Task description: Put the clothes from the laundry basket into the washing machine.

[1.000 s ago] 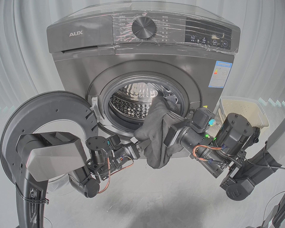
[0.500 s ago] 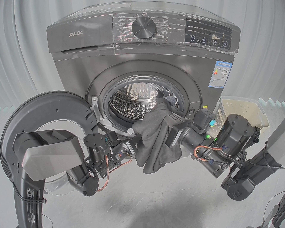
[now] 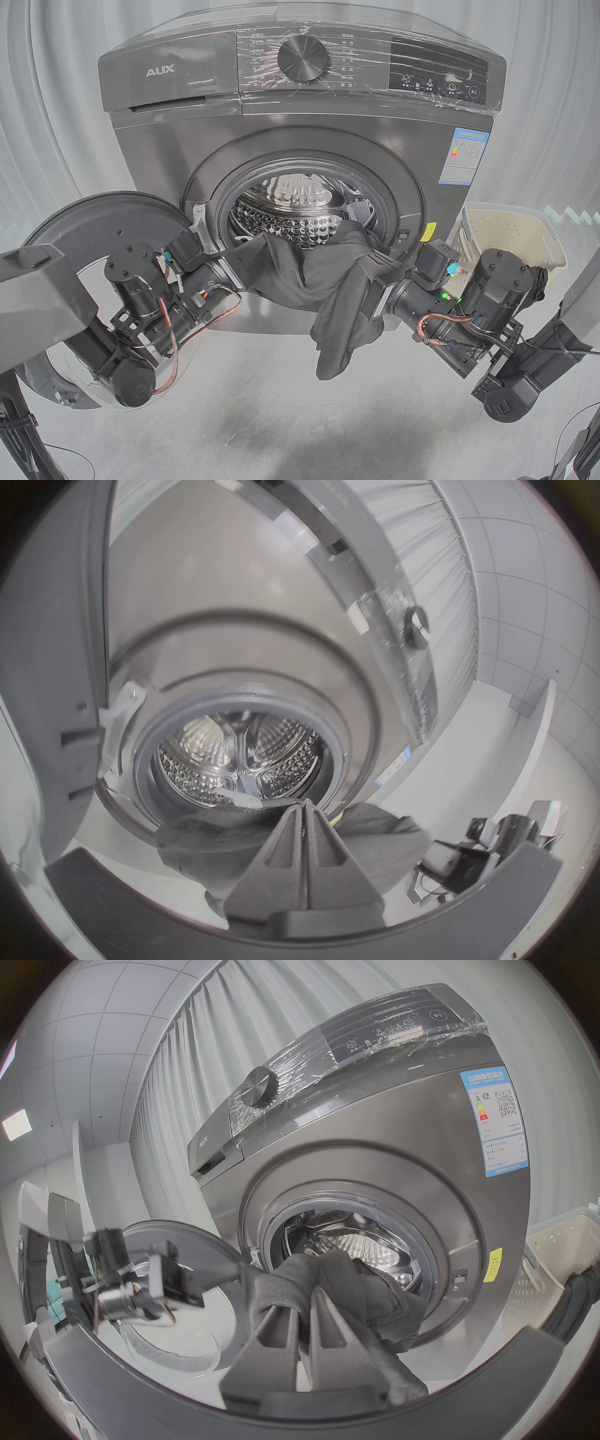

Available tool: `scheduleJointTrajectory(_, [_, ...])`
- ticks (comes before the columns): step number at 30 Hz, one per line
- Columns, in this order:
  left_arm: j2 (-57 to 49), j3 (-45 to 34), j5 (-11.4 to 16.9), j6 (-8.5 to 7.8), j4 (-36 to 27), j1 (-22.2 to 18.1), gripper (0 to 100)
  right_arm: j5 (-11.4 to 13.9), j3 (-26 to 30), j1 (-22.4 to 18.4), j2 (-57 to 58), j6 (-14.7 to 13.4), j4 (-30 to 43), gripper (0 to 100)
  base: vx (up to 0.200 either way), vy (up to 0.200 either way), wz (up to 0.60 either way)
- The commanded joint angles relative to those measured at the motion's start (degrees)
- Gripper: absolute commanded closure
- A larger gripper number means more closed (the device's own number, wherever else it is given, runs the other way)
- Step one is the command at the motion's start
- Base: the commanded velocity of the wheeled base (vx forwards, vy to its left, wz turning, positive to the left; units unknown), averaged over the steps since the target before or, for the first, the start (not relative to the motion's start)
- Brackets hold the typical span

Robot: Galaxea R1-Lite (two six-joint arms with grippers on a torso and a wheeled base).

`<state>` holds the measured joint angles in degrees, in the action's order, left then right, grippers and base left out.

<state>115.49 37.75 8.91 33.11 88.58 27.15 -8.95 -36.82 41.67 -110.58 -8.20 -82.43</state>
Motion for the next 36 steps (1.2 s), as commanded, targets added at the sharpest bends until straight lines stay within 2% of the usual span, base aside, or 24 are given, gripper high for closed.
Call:
scheduleJointTrajectory(1, [-8.9,-4.4,1.0,-1.29,0.0,-0.8,100,0.0,2.1,-0.2,-0.3,-0.1,-0.1,100,0.0,0.0,0.0])
scheduleJointTrajectory(3, [-9.3,-4.9,1.2,-1.82,0.0,-0.9,100,0.0,2.4,-0.2,-0.4,-0.1,-0.1,100,0.0,0.0,0.0])
scheduleJointTrajectory(4, [-9.9,-6.2,1.6,-2.88,0.0,-1.3,100,0.0,2.6,-0.2,-0.4,-0.1,-0.1,100,0.0,0.0,0.0])
scheduleJointTrajectory(5, [-10.0,-6.6,1.7,-3.05,0.0,-1.5,100,0.0,2.7,-0.2,-0.4,-0.1,-0.1,100,0.0,0.0,0.0])
scheduleJointTrajectory(10, [-9.7,-8.1,1.9,-2.88,0.0,-2.6,100,-0.1,2.5,-0.3,-0.2,-0.1,0.3,100,0.0,0.0,0.0])
scheduleJointTrajectory(13, [-9.7,-8.2,2.3,-3.4,0.0,-2.9,100,-0.2,3.2,-0.4,-0.1,-0.2,-0.1,100,0.0,0.0,0.0])
scheduleJointTrajectory(16, [-9.5,-9.1,4.0,-3.75,0.0,-3.2,100,-0.2,3.6,-0.5,-0.1,-0.4,-0.1,100,0.0,0.0,0.0])
scheduleJointTrajectory(19, [-9.3,-10.9,5.6,-4.98,0.0,-3.3,100,-0.2,4.2,-0.5,-0.2,-0.4,-0.2,100,0.0,0.0,0.0])
scheduleJointTrajectory(23, [-7.8,-14.9,8.9,-8.76,0.0,-3.2,100,-0.2,3.3,-0.2,-0.2,-0.4,-0.3,100,0.0,0.0,0.0])
scheduleJointTrajectory(24, [-6.5,-15.5,9.6,-10.43,0.0,-3.1,100,-0.2,2.7,-0.1,0.0,-0.4,-0.3,100,0.0,0.0,0.0])
scheduleJointTrajectory(27, [-3.6,-16.0,9.7,-12.89,0.0,-3.1,100,-0.1,2.3,0.0,0.2,-0.3,-0.4,100,0.0,0.0,0.0])
scheduleJointTrajectory(29, [-2.3,-17.1,9.8,-13.95,0.0,-3.2,100,-0.1,2.3,0.1,1.1,-0.3,-0.4,100,0.0,0.0,0.0])
scheduleJointTrajectory(30, [-2.3,-17.1,9.8,-13.95,0.0,-3.2,0,-0.1,2.3,0.1,1.1,-0.3,-0.4,100,0.0,0.0,0.0])
scheduleJointTrajectory(33, [2.3,-17.3,9.6,-14.65,0.0,-3.1,0,0.2,2.3,-0.1,2.0,-0.2,-0.4,100,0.0,0.0,0.0])
scheduleJointTrajectory(36, [4.1,-16.6,9.7,-14.65,0.0,-3.1,0,0.3,2.3,0.0,2.2,-0.2,-0.4,100,0.0,0.0,0.0])
